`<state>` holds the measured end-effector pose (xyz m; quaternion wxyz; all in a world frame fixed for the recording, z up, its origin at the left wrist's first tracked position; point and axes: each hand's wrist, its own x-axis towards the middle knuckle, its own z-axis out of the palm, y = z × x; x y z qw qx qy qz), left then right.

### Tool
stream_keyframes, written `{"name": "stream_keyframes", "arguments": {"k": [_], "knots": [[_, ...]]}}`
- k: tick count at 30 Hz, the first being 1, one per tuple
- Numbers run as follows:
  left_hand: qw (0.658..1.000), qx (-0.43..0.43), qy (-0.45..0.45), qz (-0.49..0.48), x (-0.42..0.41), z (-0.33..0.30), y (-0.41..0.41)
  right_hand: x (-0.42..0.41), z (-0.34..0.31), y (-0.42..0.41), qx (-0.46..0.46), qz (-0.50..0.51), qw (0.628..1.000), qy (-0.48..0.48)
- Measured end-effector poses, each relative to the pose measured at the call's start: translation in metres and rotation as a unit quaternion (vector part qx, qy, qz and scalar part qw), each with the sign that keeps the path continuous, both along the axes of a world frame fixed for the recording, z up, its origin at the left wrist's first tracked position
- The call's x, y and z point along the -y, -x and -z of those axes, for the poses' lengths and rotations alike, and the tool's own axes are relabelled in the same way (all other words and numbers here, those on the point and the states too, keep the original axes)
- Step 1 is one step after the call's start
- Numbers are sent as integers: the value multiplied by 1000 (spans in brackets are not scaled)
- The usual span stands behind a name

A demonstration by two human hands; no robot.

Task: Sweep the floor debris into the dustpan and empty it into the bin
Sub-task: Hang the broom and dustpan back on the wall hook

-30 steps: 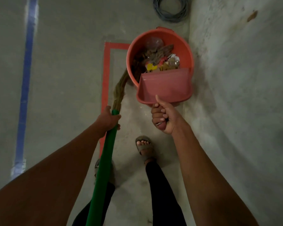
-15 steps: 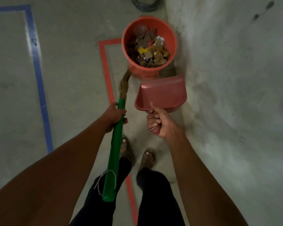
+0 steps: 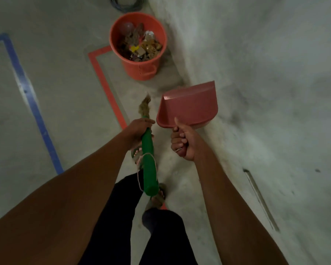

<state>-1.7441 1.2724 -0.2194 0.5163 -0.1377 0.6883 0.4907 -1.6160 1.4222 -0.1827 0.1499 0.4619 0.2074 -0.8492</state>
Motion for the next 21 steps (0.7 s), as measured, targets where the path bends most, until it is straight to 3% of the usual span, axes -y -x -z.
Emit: {"name": "stream_keyframes", "arguments": {"k": [10,17,21], "knots": [[988,-31,-45,144,-11,-139,-128,29,-103,-171,-66,144,987,18],[971,-25,-116,207,-11,-234,-189,57,-200,-242,-73,215,973,-35],[952,-25,-138,270,-14,-277,-216,70,-236,-272,-129,261,956,-31]]}}
